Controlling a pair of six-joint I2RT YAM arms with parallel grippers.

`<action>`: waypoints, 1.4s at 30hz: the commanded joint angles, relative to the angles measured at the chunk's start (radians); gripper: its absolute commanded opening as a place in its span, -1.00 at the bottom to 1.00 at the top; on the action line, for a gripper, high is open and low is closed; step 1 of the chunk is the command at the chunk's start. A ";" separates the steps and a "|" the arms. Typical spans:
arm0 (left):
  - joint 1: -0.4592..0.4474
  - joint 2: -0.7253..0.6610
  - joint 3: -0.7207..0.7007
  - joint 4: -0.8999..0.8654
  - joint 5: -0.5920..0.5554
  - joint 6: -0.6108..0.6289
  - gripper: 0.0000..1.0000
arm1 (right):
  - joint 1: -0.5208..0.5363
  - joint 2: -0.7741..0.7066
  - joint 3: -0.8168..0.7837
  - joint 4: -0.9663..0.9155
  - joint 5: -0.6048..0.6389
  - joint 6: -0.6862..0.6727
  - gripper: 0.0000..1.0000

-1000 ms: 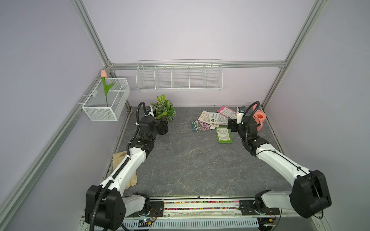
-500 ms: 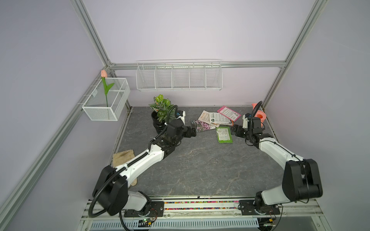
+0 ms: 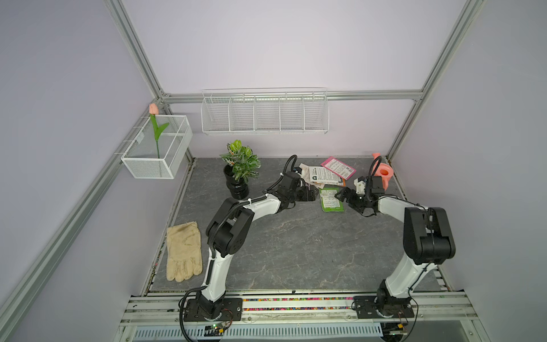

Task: Arrange the seed packets in a row
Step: Pick up the seed packet from the center of the board.

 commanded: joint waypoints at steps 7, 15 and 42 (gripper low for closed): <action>-0.058 0.162 0.208 -0.177 0.047 -0.055 0.84 | -0.006 0.078 0.003 0.092 -0.081 0.065 0.85; -0.069 0.253 0.287 -0.192 0.114 -0.133 0.78 | -0.006 0.126 -0.021 0.204 -0.160 0.152 0.73; 0.031 0.061 0.259 -0.092 0.464 -0.439 -1.00 | -0.082 -0.140 -0.155 0.126 -0.081 0.062 0.68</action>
